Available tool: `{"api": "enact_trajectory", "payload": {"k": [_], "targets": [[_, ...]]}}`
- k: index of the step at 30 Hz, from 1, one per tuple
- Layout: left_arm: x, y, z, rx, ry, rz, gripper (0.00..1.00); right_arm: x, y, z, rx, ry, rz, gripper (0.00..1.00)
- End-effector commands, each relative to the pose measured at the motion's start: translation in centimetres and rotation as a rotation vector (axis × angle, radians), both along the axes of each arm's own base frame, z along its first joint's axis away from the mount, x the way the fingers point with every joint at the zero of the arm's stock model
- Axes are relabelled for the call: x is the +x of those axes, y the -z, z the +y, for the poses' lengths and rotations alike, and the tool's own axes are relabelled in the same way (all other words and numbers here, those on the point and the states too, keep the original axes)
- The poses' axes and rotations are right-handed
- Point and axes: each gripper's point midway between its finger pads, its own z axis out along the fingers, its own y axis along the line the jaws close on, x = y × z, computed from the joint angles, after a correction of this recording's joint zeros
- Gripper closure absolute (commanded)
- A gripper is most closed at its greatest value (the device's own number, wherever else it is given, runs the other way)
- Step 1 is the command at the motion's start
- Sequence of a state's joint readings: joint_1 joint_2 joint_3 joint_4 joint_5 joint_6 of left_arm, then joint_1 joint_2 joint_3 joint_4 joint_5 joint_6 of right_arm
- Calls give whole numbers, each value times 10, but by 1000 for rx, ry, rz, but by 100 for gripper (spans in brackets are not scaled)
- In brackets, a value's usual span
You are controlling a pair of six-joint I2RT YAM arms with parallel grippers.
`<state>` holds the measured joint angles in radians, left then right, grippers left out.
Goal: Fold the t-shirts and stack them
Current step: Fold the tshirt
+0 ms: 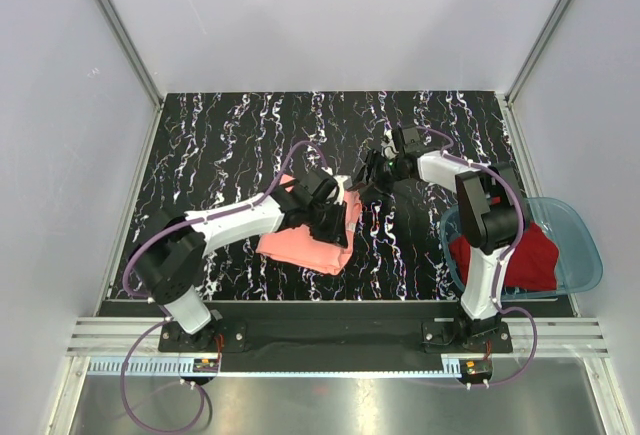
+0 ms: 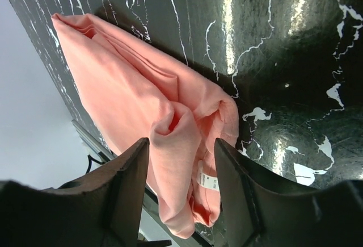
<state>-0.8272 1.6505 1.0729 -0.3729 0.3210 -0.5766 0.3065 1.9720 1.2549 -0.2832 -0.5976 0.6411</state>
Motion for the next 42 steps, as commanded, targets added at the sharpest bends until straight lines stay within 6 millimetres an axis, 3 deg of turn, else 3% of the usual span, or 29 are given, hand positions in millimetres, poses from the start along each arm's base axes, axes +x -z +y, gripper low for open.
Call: {"api": "enact_trajectory", "payload": {"k": [1, 9, 17, 20, 23, 24, 28, 35, 39, 42], "targets": [[-5, -1, -7, -39, 19, 7, 83, 8, -16, 10, 42, -41, -48, 44], [-7, -12, 2, -26, 10, -21, 84, 7, -12, 26, 60, -86, -38, 44], [-19, 11, -2, -38, 52, 43, 85, 11, -14, 22, 17, -66, -58, 56], [-25, 19, -3, -40, 59, 66, 86, 14, -17, 20, 5, -62, -68, 67], [-31, 25, -5, -41, 77, 79, 86, 18, -21, 13, -43, -42, -92, 88], [-31, 27, -6, -43, 78, 80, 87, 21, -19, 8, -81, -22, -102, 100], [-37, 40, -8, -44, 84, 107, 88, 22, -14, 0, -126, 3, -102, 100], [-52, 82, -9, 17, 125, 166, 92, 28, 4, -15, -234, 8, -131, 100], [-57, 90, -7, 11, 124, 183, 93, 30, 13, -26, -304, -17, -169, 100], [-58, 85, -6, 8, 136, 177, 95, 26, 24, -28, -320, -48, -150, 98]]}}
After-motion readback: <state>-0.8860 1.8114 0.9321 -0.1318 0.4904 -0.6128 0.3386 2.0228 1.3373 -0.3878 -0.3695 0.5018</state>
